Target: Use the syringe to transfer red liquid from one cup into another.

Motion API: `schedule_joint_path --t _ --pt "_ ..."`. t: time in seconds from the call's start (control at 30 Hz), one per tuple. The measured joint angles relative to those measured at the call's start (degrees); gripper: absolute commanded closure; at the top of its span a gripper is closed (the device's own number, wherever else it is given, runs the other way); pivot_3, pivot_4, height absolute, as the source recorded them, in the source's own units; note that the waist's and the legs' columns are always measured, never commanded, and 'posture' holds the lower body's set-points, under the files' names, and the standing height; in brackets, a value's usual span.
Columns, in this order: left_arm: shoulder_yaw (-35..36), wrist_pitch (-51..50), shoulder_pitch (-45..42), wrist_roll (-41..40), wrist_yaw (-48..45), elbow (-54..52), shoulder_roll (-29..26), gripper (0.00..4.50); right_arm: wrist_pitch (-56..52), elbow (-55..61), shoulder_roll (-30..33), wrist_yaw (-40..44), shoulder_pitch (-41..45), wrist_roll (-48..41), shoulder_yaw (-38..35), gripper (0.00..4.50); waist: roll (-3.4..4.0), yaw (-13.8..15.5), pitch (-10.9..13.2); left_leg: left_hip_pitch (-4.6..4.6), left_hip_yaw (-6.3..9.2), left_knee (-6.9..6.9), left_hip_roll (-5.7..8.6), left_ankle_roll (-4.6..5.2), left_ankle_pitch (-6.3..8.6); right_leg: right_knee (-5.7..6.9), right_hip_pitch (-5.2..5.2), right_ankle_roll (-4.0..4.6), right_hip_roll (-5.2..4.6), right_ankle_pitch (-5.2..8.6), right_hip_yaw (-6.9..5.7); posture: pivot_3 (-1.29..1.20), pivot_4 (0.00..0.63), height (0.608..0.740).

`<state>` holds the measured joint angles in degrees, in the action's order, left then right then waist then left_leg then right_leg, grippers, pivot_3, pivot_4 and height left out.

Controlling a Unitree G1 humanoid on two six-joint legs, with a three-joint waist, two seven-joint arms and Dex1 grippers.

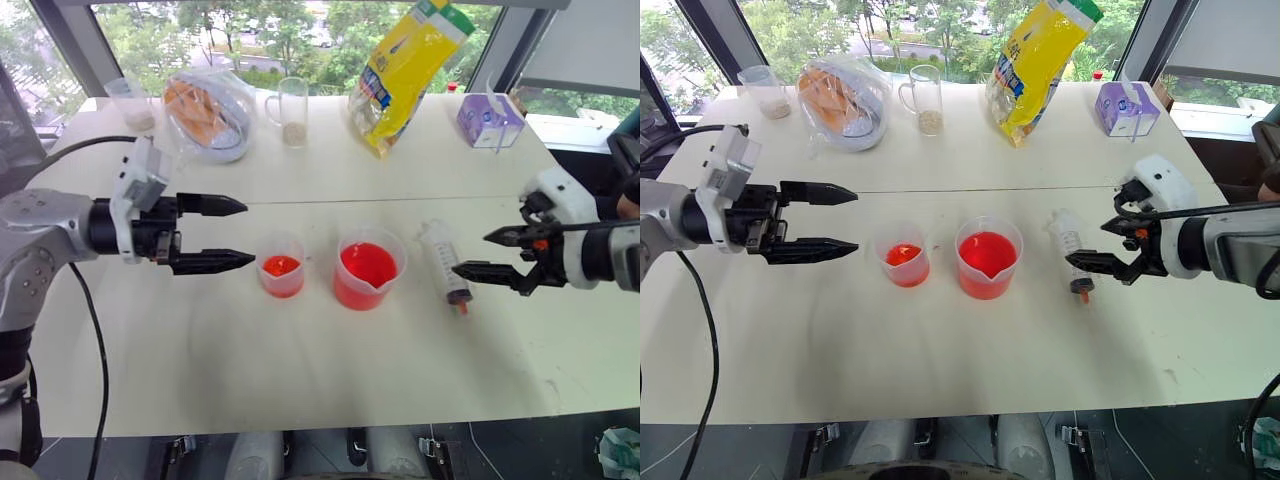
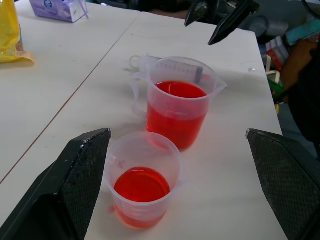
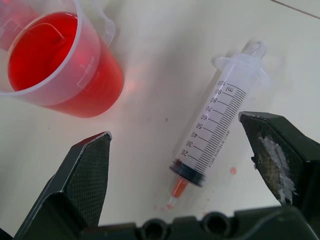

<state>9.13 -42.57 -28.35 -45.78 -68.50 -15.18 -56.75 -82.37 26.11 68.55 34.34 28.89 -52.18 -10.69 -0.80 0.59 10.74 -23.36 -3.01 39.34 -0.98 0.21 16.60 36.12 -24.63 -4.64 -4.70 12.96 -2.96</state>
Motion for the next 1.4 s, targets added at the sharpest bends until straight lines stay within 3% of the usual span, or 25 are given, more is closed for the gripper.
schedule_joint_path --t 0.17,0.3,0.47,0.8,0.9,1.03,1.07,1.27,1.4 --pt "0.1 -0.36 -0.26 0.02 0.48 -0.19 1.15 0.0 -4.08 -6.21 -3.19 -2.76 7.39 3.19 5.1 0.03 0.0 -0.11 0.0 0.0 -0.01 0.0 0.0 0.0 0.0 0.02 -0.02 0.02 0.02 -0.01 0.01 0.0 0.15 0.74" --pt "-0.62 0.35 -1.87 0.34 0.39 0.19 2.2 0.0 -6.77 -14.16 -9.6 -5.84 13.64 8.2 11.51 0.03 0.0 -0.29 0.0 0.0 -0.02 0.0 0.05 0.0 0.0 0.02 -0.02 0.02 0.03 -0.02 0.01 0.0 0.15 0.74" --pt "-1.55 0.96 -2.26 1.21 0.62 0.82 3.72 0.0 -8.32 -23.91 -16.4 -9.06 17.7 14.15 16.79 0.03 0.0 -0.28 0.0 -0.1 -0.04 -0.01 0.07 0.01 0.0 0.02 -0.1 0.0 0.03 -0.03 0.0 0.0 0.15 0.74" --pt "-1.02 1.63 1.1 1.32 3.23 -1.36 4.86 0.0 -5.24 -32.93 -21.26 -6.62 21.11 21.17 25.27 0.03 0.0 -0.37 0.0 -0.09 -0.02 -0.01 0.05 0.04 0.02 0.03 -0.09 0.0 0.03 -0.03 -0.01 0.0 0.15 0.74" --pt "0.22 1.63 1.9 1.26 4.17 -2.24 4.86 0.0 -3.61 -34.28 -21.58 -4.74 21.31 22.66 28.0 0.86 0.0 -0.38 0.0 -0.09 -0.02 -0.01 0.05 0.04 0.02 0.04 -0.09 0.0 0.03 -0.03 -0.01 0.0 0.15 0.74" --pt "1.42 1.59 3.0 1.02 4.94 -3.03 4.83 0.0 -2.55 -34.83 -22.04 -2.75 22.2 24.39 29.83 2.82 0.0 -0.38 0.0 -0.08 -0.02 -0.01 0.05 0.03 0.02 0.04 -0.09 0.0 0.03 -0.03 -0.02 0.0 0.15 0.74" --pt "1.43 1.58 3.02 0.91 4.99 -3.05 4.83 0.0 -2.54 -34.83 -22.1 -2.31 22.39 24.62 30.04 3.07 0.0 -0.38 -0.01 -0.08 -0.02 -0.01 0.05 0.04 0.02 0.04 -0.08 0.0 0.03 -0.03 -0.02 0.0 0.15 0.74" --pt "1.44 1.59 2.72 0.59 4.95 -2.94 4.83 0.0 -2.43 -34.46 -22.27 -1.29 21.95 26.13 29.39 3.07 0.0 -0.48 -0.01 -0.06 -0.02 -0.01 0.05 0.03 0.02 0.05 -0.08 0.0 0.03 -0.03 -0.02 0.0 0.15 0.74" --pt "1.33 1.59 -0.96 0.34 4.22 -0.8 4.61 0.0 -0.61 -27.37 -18.83 -1.21 18.69 26.12 22.42 3.07 0.02 0.12 0.01 -0.1 -0.02 -0.01 0.07 0.03 0.02 0.02 -0.09 0.0 0.02 -0.03 -0.03 0.0 0.15 0.74"
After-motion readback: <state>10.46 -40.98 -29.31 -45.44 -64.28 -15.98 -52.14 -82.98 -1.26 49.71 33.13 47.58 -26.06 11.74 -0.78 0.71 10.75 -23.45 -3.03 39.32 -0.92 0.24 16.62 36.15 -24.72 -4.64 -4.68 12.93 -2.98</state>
